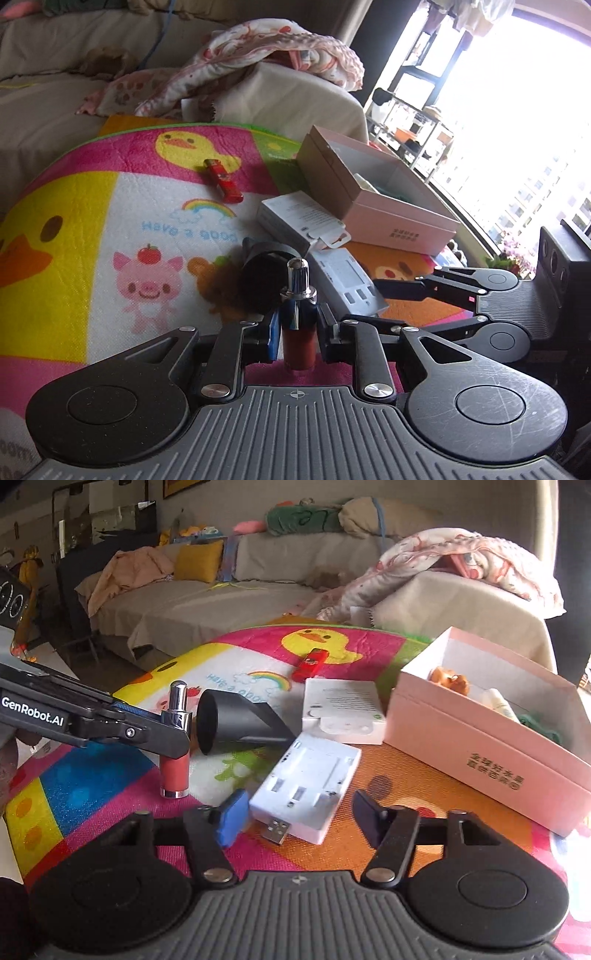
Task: Organize rigid objects
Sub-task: 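Grasp and lift the white charger with the right gripper while the left gripper holds the lipstick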
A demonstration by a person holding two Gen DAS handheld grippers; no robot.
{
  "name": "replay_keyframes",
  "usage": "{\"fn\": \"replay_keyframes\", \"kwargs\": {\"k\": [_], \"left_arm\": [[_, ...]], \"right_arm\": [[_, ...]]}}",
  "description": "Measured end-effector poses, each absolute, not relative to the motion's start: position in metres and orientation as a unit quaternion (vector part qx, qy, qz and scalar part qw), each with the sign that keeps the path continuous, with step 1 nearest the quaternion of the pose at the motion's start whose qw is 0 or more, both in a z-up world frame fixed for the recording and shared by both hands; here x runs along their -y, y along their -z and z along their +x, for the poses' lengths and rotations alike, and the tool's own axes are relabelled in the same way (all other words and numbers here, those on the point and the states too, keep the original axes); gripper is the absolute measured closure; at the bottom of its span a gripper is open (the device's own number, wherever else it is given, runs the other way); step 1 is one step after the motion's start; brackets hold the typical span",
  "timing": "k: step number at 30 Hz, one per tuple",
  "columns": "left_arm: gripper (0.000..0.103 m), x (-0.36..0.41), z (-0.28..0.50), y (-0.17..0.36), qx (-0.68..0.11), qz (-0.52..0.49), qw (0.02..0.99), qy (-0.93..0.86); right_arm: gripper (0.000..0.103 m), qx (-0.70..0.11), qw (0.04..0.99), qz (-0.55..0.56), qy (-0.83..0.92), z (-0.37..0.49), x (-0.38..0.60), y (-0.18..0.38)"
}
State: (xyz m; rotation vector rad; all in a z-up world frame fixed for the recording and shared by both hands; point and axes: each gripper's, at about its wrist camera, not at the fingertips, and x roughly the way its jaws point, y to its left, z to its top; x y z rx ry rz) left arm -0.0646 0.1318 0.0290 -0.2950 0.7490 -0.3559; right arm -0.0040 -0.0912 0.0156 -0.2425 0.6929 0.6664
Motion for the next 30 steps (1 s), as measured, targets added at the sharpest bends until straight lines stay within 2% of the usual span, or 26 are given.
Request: {"fn": "replay_keyframes", "kwargs": {"k": [6, 14, 17, 21, 25, 27, 30], "left_arm": [[0.078, -0.119, -0.060, -0.017, -0.375, -0.138, 0.903, 0.156], [0.075, -0.071, -0.049, -0.008, -0.381, -0.122, 0.891, 0.214], [0.075, -0.049, -0.048, -0.007, -0.379, -0.098, 0.891, 0.228], [0.071, -0.032, -0.052, -0.009, -0.367, -0.038, 0.903, 0.221], [0.063, -0.036, -0.055, -0.011, -0.355, -0.012, 0.915, 0.189], [0.067, -0.044, -0.054, -0.013, -0.355, -0.020, 0.917, 0.183], [0.067, -0.050, -0.054, -0.014, -0.363, -0.033, 0.909, 0.203]], "right_arm": [[0.054, -0.338, 0.878, -0.136, -0.310, -0.006, 0.111, -0.019], [0.054, -0.338, 0.895, -0.193, -0.216, -0.010, 0.187, -0.020], [0.045, -0.318, 0.912, -0.221, -0.133, -0.003, 0.201, -0.019], [0.026, -0.329, 0.924, -0.121, -0.155, -0.002, 0.216, -0.028], [0.025, -0.329, 0.917, -0.106, -0.201, -0.010, 0.203, -0.023], [0.025, -0.328, 0.913, -0.127, -0.209, -0.011, 0.192, -0.017], [0.025, -0.324, 0.911, -0.157, -0.201, -0.006, 0.184, -0.011]]}}
